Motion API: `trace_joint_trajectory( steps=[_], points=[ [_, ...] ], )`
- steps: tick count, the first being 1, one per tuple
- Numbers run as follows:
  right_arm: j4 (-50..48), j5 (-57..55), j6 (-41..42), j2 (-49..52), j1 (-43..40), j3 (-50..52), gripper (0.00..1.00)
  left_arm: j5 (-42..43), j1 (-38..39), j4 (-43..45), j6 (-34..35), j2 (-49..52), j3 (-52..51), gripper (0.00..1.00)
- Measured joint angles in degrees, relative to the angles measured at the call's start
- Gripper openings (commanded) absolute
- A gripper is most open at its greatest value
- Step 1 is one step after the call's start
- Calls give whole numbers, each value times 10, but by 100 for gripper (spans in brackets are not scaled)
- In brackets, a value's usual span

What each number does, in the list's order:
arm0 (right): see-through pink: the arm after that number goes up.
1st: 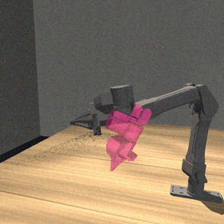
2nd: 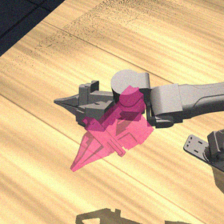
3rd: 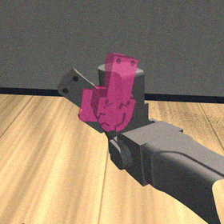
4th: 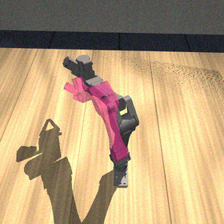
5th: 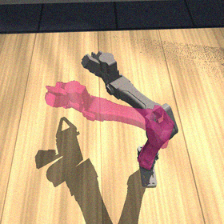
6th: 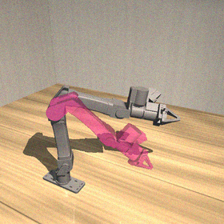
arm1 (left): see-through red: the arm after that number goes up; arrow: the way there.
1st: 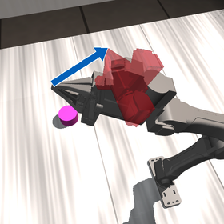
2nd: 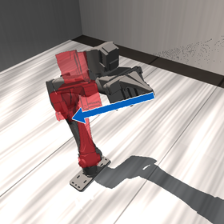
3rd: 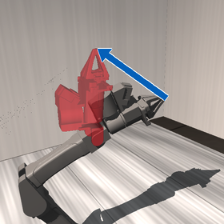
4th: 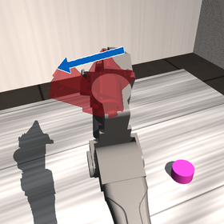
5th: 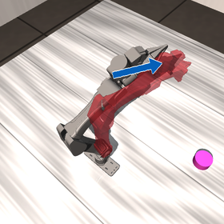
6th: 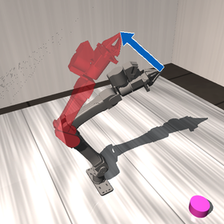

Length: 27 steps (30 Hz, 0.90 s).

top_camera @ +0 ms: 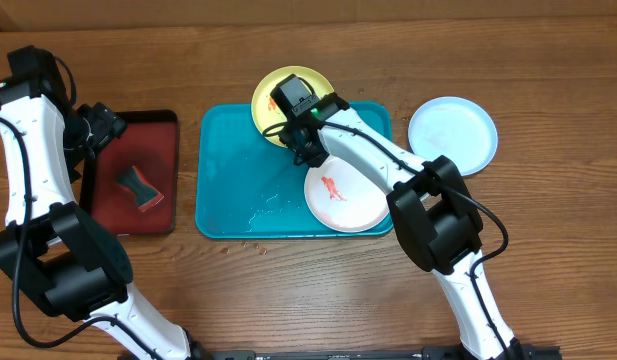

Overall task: Clean dirty plates on tray and stack at the side
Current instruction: 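Move the right gripper to the yellow plate rim and grasp it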

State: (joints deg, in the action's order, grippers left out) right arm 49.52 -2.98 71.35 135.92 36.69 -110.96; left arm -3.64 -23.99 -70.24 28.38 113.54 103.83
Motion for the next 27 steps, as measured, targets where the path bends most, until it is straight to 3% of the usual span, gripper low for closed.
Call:
trace_joint_trajectory(
  steps=[2, 6, 9, 13, 14, 17, 27],
  points=[
    [1, 0, 2, 0, 1, 0, 31, 0, 0, 0, 0, 0, 0, 100],
    [8, -2, 2, 0, 1, 0, 30, 2, 0, 0, 0, 0, 0, 100],
    [10, -3, -3, 0, 1, 0, 22, 2, 0, 0, 0, 0, 0, 100],
    [3, -4, -33, 0, 1, 0, 20, 2, 0, 0, 0, 0, 0, 100],
    [-1, -4, -45, 0, 1, 0, 15, 2, 0, 0, 0, 0, 0, 100],
    [-10, -4, -109, 0, 1, 0, 6, 2, 0, 0, 0, 0, 0, 100],
    [45, 38, -358, 0, 1, -3, 6, 28, 0, -40, 0, 0, 0, 100]
  ],
)
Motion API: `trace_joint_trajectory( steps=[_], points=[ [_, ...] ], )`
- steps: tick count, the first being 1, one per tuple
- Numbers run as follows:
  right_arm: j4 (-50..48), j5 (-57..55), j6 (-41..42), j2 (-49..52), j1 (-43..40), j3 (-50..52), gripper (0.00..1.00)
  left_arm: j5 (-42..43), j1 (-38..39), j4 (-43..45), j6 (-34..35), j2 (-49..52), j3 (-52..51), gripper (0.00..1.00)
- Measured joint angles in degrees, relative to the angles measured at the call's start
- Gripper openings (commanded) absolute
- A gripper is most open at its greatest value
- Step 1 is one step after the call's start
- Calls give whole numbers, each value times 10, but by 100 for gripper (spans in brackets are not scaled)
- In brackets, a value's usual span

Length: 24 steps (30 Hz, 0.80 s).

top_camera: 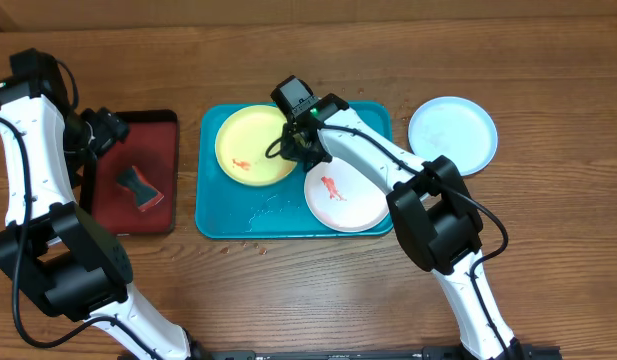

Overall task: Clean dirty plates on tray and stack at the side
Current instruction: 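Move the right gripper to the yellow plate rim and grasp it, then grasp the orange-green sponge in the red water tray with the left gripper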

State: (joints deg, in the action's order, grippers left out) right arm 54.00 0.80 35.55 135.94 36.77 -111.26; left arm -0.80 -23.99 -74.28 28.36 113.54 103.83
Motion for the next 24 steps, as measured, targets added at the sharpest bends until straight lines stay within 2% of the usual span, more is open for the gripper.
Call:
trace_joint_trajectory(
  steps=[6, 9, 11, 13, 21, 22, 24],
  points=[
    [50, 39, -120, 0, 0, -4, 10, 61, 6, -17, -38, 0, 0, 100],
    [60, 53, -155, 0, 5, -4, 11, 73, 17, -18, -54, 0, -3, 98],
    [61, 55, -167, 0, 10, -4, 11, 79, 27, -13, -62, 0, -14, 91],
    [61, 58, -175, 0, 17, -4, 11, 78, 35, 2, -65, 0, -35, 90],
    [44, 63, -180, 0, 39, -3, 11, 11, 35, 76, -19, 0, -135, 89],
    [42, 63, -180, 0, 39, -3, 21, 9, 32, 80, -15, 0, -138, 89],
    [36, 64, -178, 0, 39, -1, 27, 3, 29, 100, -12, 0, -145, 89]
  ],
)
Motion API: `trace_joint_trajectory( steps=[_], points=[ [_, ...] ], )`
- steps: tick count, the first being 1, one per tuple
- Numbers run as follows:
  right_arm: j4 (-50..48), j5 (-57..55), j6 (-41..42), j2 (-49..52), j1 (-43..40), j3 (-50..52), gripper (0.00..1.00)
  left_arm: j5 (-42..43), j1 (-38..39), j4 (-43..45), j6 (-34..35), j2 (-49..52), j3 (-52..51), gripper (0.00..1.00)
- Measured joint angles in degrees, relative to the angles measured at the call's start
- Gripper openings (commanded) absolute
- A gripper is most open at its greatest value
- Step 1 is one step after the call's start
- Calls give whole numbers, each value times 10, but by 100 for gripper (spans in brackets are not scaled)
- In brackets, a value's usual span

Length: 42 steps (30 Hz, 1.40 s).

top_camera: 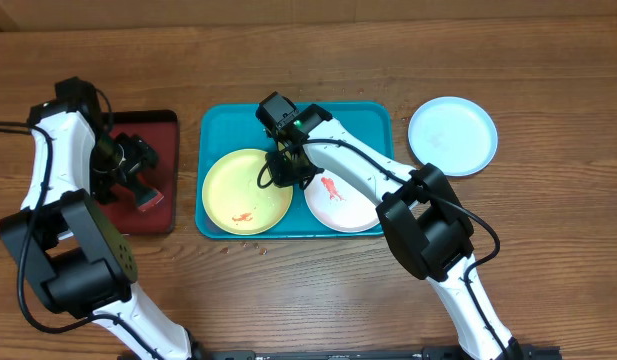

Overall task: Clean dirty plates on tray and stack at the side
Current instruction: 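Grasp the orange-green sponge in the red water tray with the left gripper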

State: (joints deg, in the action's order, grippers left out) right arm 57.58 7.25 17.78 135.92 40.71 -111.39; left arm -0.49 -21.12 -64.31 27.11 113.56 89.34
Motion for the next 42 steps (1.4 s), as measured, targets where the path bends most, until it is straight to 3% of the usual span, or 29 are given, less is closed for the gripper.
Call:
trace_joint_trajectory(
  steps=[7, 11, 14, 23, 32, 37, 39, 42],
  points=[
    [-24, -1, 2, 0, 0, 0, 31, -7, -5, 34, 4, 0, -22, 87],
    [-31, -4, 2, 0, 0, 0, 31, -9, -5, 43, 5, 0, -39, 80],
    [-33, -6, 5, 0, 0, 2, 23, -9, -5, 42, 9, 0, -42, 77],
    [-53, -7, 28, -4, -1, 21, 20, -12, -5, 54, 13, 0, -46, 68],
    [-56, -7, 31, -4, -1, 22, 20, -23, -5, 123, 13, 0, -88, 67],
    [-64, -7, 32, -4, -1, 23, 20, 22, -5, 125, 13, 0, -114, 75],
    [-67, -7, 32, -4, -1, 23, 20, 34, -5, 125, 13, 0, -116, 70],
    [-68, -7, 32, -4, -1, 23, 20, 40, -5, 127, 12, 0, -120, 51]
  ],
)
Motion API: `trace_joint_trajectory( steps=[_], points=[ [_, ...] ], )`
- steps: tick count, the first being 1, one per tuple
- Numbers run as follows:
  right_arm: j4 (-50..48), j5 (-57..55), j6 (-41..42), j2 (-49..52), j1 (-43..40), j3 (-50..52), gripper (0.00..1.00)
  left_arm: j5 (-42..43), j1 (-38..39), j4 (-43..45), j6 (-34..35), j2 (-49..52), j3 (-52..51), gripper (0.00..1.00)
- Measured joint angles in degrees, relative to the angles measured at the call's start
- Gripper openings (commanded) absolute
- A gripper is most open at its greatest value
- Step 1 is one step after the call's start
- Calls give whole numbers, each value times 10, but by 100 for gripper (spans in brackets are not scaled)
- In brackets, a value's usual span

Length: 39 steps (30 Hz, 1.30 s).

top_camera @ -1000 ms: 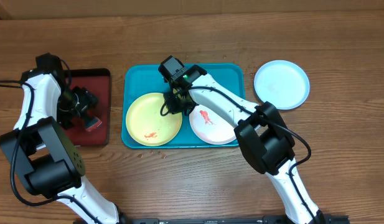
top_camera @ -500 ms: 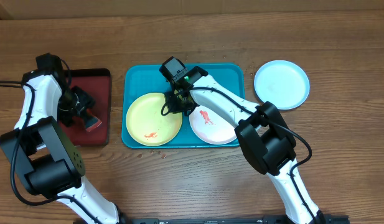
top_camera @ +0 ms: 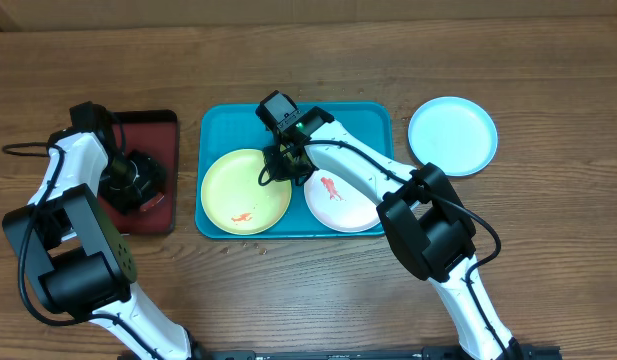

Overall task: Clean dirty plates on tray and stack at the side
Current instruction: 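Grasp the orange-green sponge in the red water tray with the left gripper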

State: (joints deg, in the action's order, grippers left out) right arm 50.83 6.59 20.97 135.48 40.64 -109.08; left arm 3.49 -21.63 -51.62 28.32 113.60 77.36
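A yellow plate with a small red smear lies in the left half of the teal tray. A white plate with a red smear fills the tray's right half. My right gripper sits on the yellow plate's right rim, shut on it. A pale blue plate with no smear rests on the table right of the tray. My left gripper is down over the sponge in the dark red tray. The sponge is mostly hidden, and the fingers cannot be made out.
Small crumbs or drops lie on the wooden table just in front of the teal tray. Both arms' lower links run along the front of the table at left and right.
My left gripper has come down from the upper part of the red tray onto the sponge, covering most of it. The right gripper and the yellow plate have hardly moved.
The yellow plate first lay half over the teal tray's back edge with my right gripper on its rim. Then it was inside the tray at the back left, then at the front left, where it lies now. My left gripper went from the red tray's far left edge to the sponge.
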Motion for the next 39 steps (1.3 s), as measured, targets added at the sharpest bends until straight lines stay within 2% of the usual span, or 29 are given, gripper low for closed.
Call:
trace_joint_trajectory(
  steps=[3, 6, 8, 9, 10, 12, 13, 22, 28, 29, 30, 31, 32, 33, 35, 36, 37, 39],
  points=[
    [-1, 0, 0, 0, 0, 0, 20, 2, 0, 0, 2, 0, -2, 31],
    [0, 0, 0, 0, 0, 0, 20, 2, 0, 0, 1, 0, -2, 4],
    [0, 0, 0, 0, 0, 0, 20, 1, 0, 1, 3, 0, -2, 5],
    [-1, 0, 0, 0, 0, 0, 20, -1, 0, 2, 2, 0, -2, 11],
    [0, 0, 0, 0, 0, 0, 20, -7, 0, 6, 3, 0, -2, 27],
    [0, 0, 0, 0, 0, 0, 20, -18, 0, 13, 3, 0, -2, 79],
    [0, 0, 0, 0, 0, 0, 20, -28, 0, 20, 3, 0, -2, 100],
    [0, 0, 0, 0, 0, 0, 20, -94, 0, 94, 3, 0, -2, 99],
    [0, 0, 0, 0, 0, 0, 20, -102, 0, 118, 2, 0, -2, 71],
    [0, 0, 0, 0, 0, 0, 20, -103, 0, 120, 1, 0, -2, 57],
    [0, 0, 0, 0, 0, 0, 20, -104, 0, 122, 0, 1, -2, 51],
    [0, 0, 0, 0, 0, 0, 20, -104, 0, 123, 1, 2, -2, 40],
    [0, 0, 0, 0, 0, 0, 20, -105, 0, 123, -2, 4, -2, 26],
    [0, 0, 0, 0, 0, 0, 20, -105, 0, 124, 1, 8, -2, 5],
    [0, 0, 0, 0, 0, 0, 20, -105, 0, 125, 1, 20, -2, 4],
    [0, 0, 0, 0, 0, 0, 20, -105, 0, 123, 0, 22, -2, 6],
    [0, 0, 0, 0, 0, 0, 20, -105, 0, 123, 0, 23, -2, 23],
    [0, 0, 0, 0, 0, 0, 20, -105, 0, 121, -2, 23, -2, 67]
  ],
)
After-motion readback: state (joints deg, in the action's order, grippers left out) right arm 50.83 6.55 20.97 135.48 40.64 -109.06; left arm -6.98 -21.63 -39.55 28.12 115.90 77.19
